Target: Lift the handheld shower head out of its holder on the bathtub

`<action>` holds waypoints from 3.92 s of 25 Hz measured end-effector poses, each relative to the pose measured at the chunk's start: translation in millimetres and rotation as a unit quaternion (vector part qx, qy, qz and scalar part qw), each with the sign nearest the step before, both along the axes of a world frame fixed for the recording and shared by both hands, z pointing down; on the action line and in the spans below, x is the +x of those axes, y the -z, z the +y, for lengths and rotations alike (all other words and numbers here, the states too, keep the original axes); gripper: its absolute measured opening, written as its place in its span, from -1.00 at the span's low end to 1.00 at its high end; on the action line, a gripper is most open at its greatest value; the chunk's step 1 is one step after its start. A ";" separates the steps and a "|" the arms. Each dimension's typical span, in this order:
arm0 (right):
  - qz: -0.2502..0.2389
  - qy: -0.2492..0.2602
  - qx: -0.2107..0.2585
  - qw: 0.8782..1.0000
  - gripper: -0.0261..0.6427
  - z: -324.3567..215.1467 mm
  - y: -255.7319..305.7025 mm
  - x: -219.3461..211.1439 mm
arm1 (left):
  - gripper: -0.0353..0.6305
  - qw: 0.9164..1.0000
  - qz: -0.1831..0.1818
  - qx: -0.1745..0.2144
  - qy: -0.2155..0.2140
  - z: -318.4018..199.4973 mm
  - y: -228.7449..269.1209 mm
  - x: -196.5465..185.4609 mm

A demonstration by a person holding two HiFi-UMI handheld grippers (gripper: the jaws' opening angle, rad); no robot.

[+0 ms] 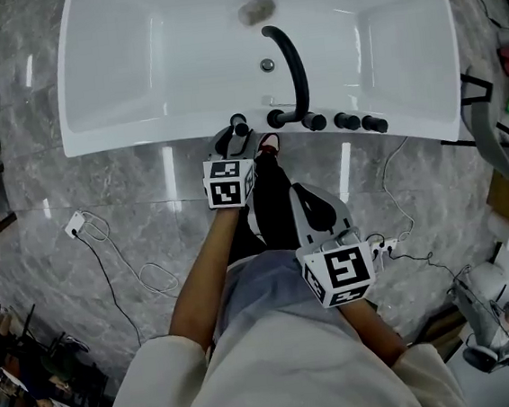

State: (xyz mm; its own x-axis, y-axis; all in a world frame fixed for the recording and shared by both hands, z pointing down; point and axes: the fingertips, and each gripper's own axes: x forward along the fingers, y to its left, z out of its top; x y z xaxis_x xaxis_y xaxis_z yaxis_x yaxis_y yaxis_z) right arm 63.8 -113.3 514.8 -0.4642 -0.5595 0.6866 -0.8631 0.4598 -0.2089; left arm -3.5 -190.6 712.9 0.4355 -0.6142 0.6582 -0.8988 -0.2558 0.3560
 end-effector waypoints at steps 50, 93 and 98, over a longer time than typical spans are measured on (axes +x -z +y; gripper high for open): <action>0.013 -0.009 -0.024 1.000 -0.88 4.3 -13.9 20.3 | -0.48 0.997 -0.033 -0.023 0.066 -27.2 -46.4 -23.9; -0.058 -0.048 0.061 0.995 -0.88 3.7 50.3 -23.9 | -0.48 0.998 -0.010 0.054 0.005 20.6 81.1 -48.4; -0.062 -0.057 0.070 0.994 -0.88 5.9 58.5 -21.1 | -0.48 0.998 -0.010 0.064 -0.008 23.8 95.0 -45.5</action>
State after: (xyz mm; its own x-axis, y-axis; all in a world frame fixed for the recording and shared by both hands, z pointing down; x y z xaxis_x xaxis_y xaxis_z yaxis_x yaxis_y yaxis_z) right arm 42.7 -107.4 456.3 -0.4684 -0.6991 0.5403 -0.8830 0.3925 -0.2576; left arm -49.0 -166.7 617.9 0.4339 -0.6868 0.5831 -0.9006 -0.3125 0.3021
